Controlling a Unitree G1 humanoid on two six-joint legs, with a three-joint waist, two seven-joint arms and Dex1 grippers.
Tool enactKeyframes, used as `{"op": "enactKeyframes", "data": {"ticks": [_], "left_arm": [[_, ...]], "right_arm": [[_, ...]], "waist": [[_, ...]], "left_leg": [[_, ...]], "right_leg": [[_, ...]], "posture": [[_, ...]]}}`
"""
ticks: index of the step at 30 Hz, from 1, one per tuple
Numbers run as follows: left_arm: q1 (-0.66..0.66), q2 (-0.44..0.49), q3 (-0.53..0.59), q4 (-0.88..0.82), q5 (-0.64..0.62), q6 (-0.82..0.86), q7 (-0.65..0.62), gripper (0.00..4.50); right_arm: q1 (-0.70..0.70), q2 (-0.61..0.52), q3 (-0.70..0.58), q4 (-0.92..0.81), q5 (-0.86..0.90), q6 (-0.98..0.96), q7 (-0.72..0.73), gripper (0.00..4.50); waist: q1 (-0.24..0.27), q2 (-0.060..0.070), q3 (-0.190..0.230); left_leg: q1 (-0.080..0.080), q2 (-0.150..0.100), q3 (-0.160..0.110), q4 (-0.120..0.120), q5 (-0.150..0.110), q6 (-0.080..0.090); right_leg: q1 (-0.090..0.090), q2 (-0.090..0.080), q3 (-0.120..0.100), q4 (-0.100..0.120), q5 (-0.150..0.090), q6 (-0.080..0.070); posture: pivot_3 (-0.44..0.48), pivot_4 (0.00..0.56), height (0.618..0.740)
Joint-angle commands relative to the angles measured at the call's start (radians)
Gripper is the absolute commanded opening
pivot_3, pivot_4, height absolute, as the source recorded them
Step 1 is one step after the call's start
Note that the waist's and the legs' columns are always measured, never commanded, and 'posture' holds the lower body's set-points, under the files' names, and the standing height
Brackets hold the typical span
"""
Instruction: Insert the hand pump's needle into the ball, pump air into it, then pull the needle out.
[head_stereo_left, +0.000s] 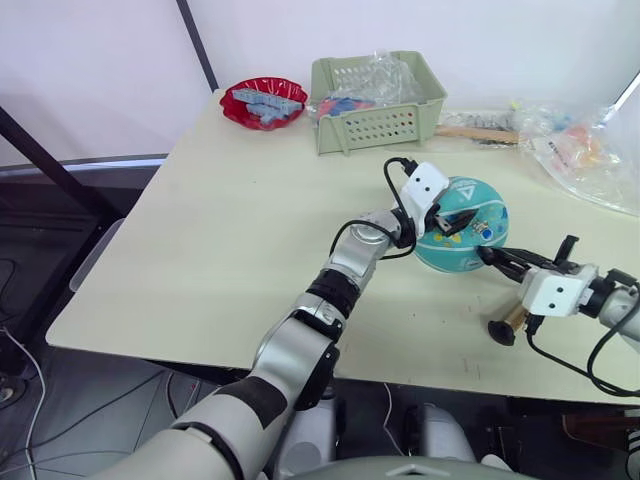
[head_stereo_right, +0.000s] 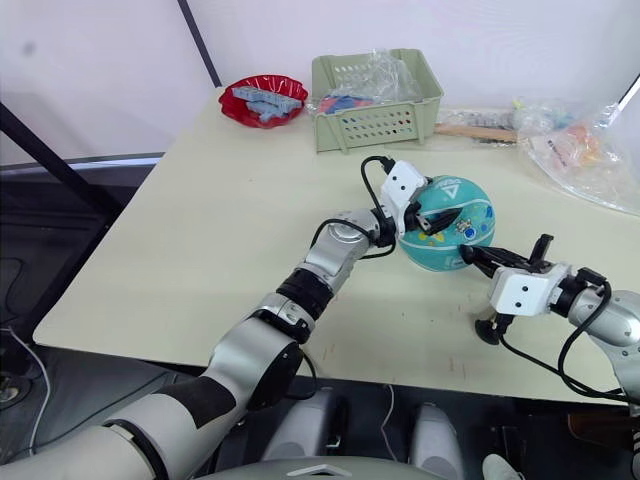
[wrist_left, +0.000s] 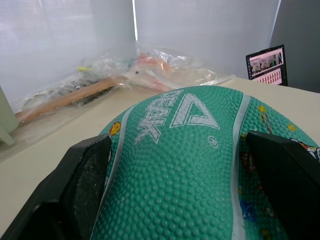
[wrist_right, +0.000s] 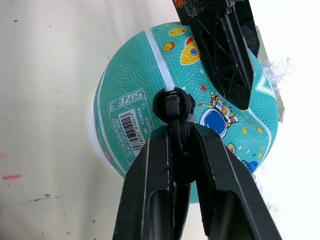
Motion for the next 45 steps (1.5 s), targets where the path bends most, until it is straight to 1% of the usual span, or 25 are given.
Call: {"op": "enactKeyframes", "data": {"ticks": [1, 9, 12, 15, 17, 18, 20, 22, 26, 29, 33, 36, 37, 40, 43, 44, 45], "left_arm": [[0.079, 0.032, -0.010, 0.199, 0.074, 0.081, 0.094, 4.50], [0.082, 0.024, -0.021, 0.202, 0.072, 0.075, 0.090, 4.50], [0.081, 0.021, -0.020, 0.203, 0.069, 0.071, 0.087, 4.50], [0.083, 0.016, -0.015, 0.200, 0.067, 0.065, 0.072, 4.50], [0.084, 0.014, -0.011, 0.194, 0.065, 0.062, 0.065, 4.50], [0.085, 0.012, -0.009, 0.189, 0.063, 0.061, 0.062, 4.50], [0.086, 0.009, -0.003, 0.177, 0.056, 0.057, 0.052, 4.50], [0.086, 0.006, 0.000, 0.167, 0.053, 0.055, 0.041, 4.50], [0.086, -0.002, 0.018, 0.137, 0.038, 0.053, 0.010, 4.50], [0.087, -0.007, 0.028, 0.102, 0.024, 0.051, -0.019, 4.50], [0.091, -0.010, 0.039, 0.049, 0.006, 0.058, -0.055, 4.50], [0.091, -0.005, 0.043, -0.008, -0.007, 0.068, -0.085, 4.50], [0.090, -0.003, 0.046, -0.031, -0.015, 0.076, -0.093, 4.50], [0.083, 0.003, 0.056, -0.089, -0.038, 0.091, -0.123, 4.50], [0.068, 0.015, 0.061, -0.155, -0.054, 0.109, -0.160, 4.50], [0.065, 0.018, 0.061, -0.173, -0.057, 0.114, -0.170, 4.50], [0.059, 0.023, 0.064, -0.196, -0.064, 0.125, -0.183, 4.50]], "right_arm": [[0.025, -0.026, -0.066, -0.141, 0.049, -0.050, 0.014, 0.05], [0.043, -0.028, -0.085, -0.160, 0.056, -0.032, 0.025, 0.05], [0.047, -0.028, -0.092, -0.158, 0.060, -0.034, 0.031, 0.05], [0.048, -0.028, -0.098, -0.142, 0.065, -0.041, 0.032, 0.05], [0.049, -0.022, -0.099, -0.131, 0.068, -0.043, 0.030, 0.05], [0.051, -0.018, -0.100, -0.125, 0.070, -0.043, 0.029, 0.05], [0.059, -0.008, -0.103, -0.115, 0.078, -0.038, 0.024, 0.05], [0.063, 0.005, -0.108, -0.107, 0.092, -0.021, 0.015, 0.05], [0.063, 0.043, -0.108, -0.083, 0.105, 0.020, -0.012, 0.05], [0.065, 0.074, -0.099, -0.052, 0.078, 0.035, -0.044, 0.05], [0.056, 0.112, -0.091, -0.016, 0.043, 0.040, -0.091, 0.05], [0.043, 0.142, -0.100, 0.002, 0.041, 0.064, -0.128, 0.05], [0.038, 0.151, -0.102, 0.005, 0.044, 0.072, -0.137, 0.05], [0.028, 0.169, -0.106, 0.009, 0.052, 0.095, -0.158, 0.05], [0.009, 0.182, -0.113, 0.025, 0.055, 0.114, -0.185, 0.05], [0.002, 0.185, -0.116, 0.030, 0.056, 0.120, -0.194, 0.05], [-0.006, 0.186, -0.122, 0.038, 0.058, 0.127, -0.203, 0.05]], "waist": [[0.000, 0.000, 0.000], [-0.006, 0.001, -0.005], [-0.015, -0.008, -0.016], [-0.025, -0.018, -0.020], [-0.030, -0.024, -0.021], [-0.030, -0.024, -0.021], [-0.030, -0.026, -0.021], [-0.029, -0.026, -0.021], [-0.028, -0.025, -0.022], [-0.027, -0.024, -0.022], [-0.028, -0.019, -0.023], [-0.028, -0.017, -0.023], [-0.028, -0.017, -0.023], [-0.028, -0.010, -0.020], [-0.028, -0.007, -0.017], [-0.029, -0.005, -0.017], [-0.029, -0.004, -0.016]], "left_leg": [[0.000, 0.000, -0.001, 0.000, 0.000, 0.000], [0.001, -0.003, 0.001, 0.000, -0.001, 0.001], [0.007, -0.007, 0.009, 0.001, -0.005, 0.009], [0.019, -0.009, 0.011, 0.001, -0.008, 0.013], [0.023, -0.009, 0.012, 0.001, -0.008, 0.013], [0.028, -0.009, 0.013, 0.001, -0.009, 0.013], [0.032, -0.009, 0.017, 0.001, -0.011, 0.014], [0.033, -0.009, 0.020, 0.000, -0.012, 0.016], [0.033, -0.009, 0.025, 0.000, -0.013, 0.018], [0.032, -0.009, 0.026, 0.000, -0.013, 0.018], [0.029, -0.009, 0.025, 0.000, -0.015, 0.020], [0.024, -0.009, 0.024, 0.000, -0.016, 0.021], [0.019, -0.009, 0.022, 0.000, -0.016, 0.021], [0.014, -0.009, 0.018, -0.001, -0.016, 0.021], [0.010, -0.009, 0.015, -0.002, -0.015, 0.021], [0.008, -0.009, 0.015, -0.001, -0.015, 0.020], [0.001, -0.009, 0.014, -0.001, -0.013, 0.016]], "right_leg": [[0.000, 0.000, 0.000, 0.000, 0.000, 0.000], [0.001, -0.002, 0.002, 0.000, -0.001, 0.001], [0.001, -0.005, 0.017, 0.000, -0.003, 0.003], [0.004, -0.005, 0.028, 0.000, -0.002, 0.007], [0.004, -0.008, 0.029, 0.000, 0.000, 0.011], [0.004, -0.012, 0.028, 0.000, 0.003, 0.013], [0.003, -0.017, 0.026, 0.000, 0.003, 0.013], [0.002, -0.019, 0.026, 0.000, 0.005, 0.014], [-0.001, -0.021, 0.028, 0.000, 0.010, 0.011], [-0.001, -0.022, 0.027, 0.000, 0.010, 0.010], [-0.003, -0.023, 0.025, -0.003, 0.010, 0.010], [-0.005, -0.023, 0.023, -0.006, 0.010, 0.009], [-0.009, -0.023, 0.021, -0.008, 0.011, 0.009], [-0.009, -0.022, 0.016, -0.014, 0.012, 0.007], [-0.009, -0.022, 0.013, -0.016, 0.012, 0.007], [-0.011, -0.021, 0.012, -0.016, 0.012, 0.007], [-0.018, -0.021, 0.012, -0.016, 0.012, 0.007]], "posture": [[0.000, 0.150, 0.738], [0.000, 0.150, 0.738], [0.000, 0.150, 0.738], [0.000, 0.150, 0.738], [0.000, 0.150, 0.738], [0.000, 0.150, 0.738], [0.000, 0.150, 0.738], [0.000, 0.150, 0.738], [0.000, 0.150, 0.738], [0.000, 0.150, 0.738], [0.000, 0.150, 0.738], [0.000, 0.150, 0.738], [0.000, 0.150, 0.738], [0.000, 0.150, 0.738], [0.000, 0.150, 0.738], [0.000, 0.150, 0.738], [0.000, 0.150, 0.738]]}}
